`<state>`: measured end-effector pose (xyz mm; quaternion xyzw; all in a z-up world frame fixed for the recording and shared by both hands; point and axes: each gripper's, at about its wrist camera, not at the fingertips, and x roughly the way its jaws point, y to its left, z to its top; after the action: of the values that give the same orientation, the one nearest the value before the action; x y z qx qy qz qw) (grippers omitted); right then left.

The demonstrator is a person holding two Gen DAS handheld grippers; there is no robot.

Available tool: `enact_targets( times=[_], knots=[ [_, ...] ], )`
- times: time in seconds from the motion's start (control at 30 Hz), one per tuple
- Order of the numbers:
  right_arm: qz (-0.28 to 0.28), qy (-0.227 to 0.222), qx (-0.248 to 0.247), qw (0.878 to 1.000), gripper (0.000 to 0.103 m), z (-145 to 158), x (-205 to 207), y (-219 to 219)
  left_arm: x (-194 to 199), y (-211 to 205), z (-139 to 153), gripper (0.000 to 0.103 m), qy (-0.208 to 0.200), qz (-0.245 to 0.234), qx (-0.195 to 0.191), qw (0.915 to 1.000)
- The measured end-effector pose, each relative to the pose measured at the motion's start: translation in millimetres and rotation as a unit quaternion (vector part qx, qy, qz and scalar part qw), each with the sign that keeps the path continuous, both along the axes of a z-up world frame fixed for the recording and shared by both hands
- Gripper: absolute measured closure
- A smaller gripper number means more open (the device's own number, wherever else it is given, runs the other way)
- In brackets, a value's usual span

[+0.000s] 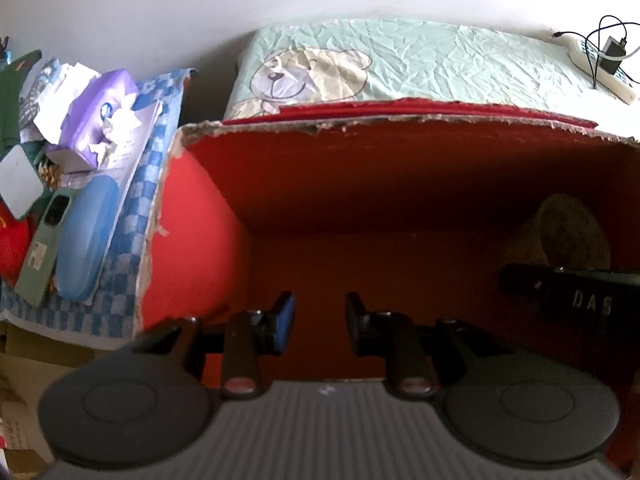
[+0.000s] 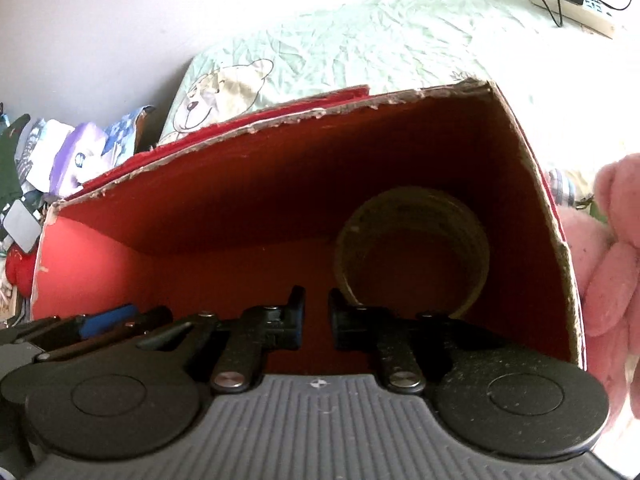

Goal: Organize objects
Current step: 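Withdraw the right gripper from the box back toward the table objects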

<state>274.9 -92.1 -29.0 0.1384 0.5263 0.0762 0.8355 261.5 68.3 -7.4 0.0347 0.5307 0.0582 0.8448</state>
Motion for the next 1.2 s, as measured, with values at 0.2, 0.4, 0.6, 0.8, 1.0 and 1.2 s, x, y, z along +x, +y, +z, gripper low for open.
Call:
enact_targets(
  times=[0.2, 0.4, 0.6, 0.8, 1.0, 1.2],
  knots=[
    [0.0, -0.002, 0.009, 1.0, 0.091, -0.3, 2.1, 0.5, -0.4, -0.9, -1.1, 0.081, -0.001, -0.004, 0.006, 1.0],
    [0.013, -0.029, -0.001, 0.999, 0.089, 7.1, -1.1, 5.8, -2.4, -2.8, 2.1, 0.079, -0.008, -0.007, 0.026, 0.9996],
    [0.026, -0.065, -0.027, 0.997, 0.081, 23.9, -20.8, 1.7, -9.9, -7.9, 7.5, 0.072, -0.016, -0.008, 0.043, 0.9989],
    [0.023, -0.081, -0.018, 0.996, 0.081, 33.9, -45.0, -17.0, -25.6, -20.6, 20.4, 0.055, -0.036, -0.016, 0.058, 0.9975],
    [0.024, -0.103, -0.011, 0.994, 0.081, 43.5, -62.0, -23.5, -43.1, -38.4, 32.9, 0.048, -0.052, -0.021, 0.086, 0.9947],
    [0.034, -0.119, 0.002, 0.992, 0.08, 54.1, -76.0, -28.0, -60.2, -49.5, 44.0, 0.048, -0.062, -0.017, 0.095, 0.9934]
  ],
)
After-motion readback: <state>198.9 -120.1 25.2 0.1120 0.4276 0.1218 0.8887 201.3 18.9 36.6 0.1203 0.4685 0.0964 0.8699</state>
